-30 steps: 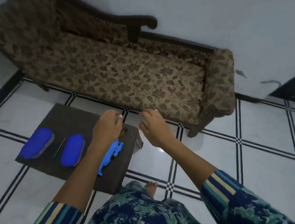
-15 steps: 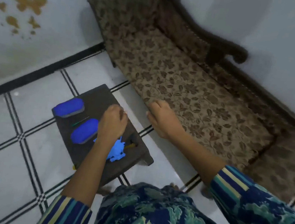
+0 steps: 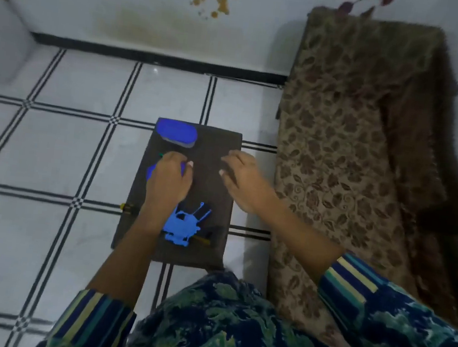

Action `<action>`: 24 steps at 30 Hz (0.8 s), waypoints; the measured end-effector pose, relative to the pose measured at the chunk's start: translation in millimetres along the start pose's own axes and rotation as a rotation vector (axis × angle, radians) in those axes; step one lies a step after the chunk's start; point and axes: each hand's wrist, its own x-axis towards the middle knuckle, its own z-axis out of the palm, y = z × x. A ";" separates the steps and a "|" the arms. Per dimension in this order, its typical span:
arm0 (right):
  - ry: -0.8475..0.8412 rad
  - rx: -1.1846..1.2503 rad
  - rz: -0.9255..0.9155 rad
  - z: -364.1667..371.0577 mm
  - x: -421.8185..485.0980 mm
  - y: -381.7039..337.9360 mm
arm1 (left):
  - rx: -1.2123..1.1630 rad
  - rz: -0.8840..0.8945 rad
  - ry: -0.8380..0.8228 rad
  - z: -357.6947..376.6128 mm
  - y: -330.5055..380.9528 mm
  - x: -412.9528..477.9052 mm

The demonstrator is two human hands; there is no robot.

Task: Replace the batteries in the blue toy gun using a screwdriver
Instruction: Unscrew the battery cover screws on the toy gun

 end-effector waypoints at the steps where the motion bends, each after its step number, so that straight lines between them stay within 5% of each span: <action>1: -0.033 -0.020 -0.034 -1.2 9.7 2.0 | -0.006 -0.031 0.017 0.4 -0.1 4.2; 17: -0.599 0.035 -0.627 15.0 140.2 19.7 | 0.005 -0.704 0.417 22.2 18.6 -19.6; 24: -0.705 0.059 -0.843 4.6 171.6 22.5 | 0.042 -0.815 0.496 40.2 61.2 -8.3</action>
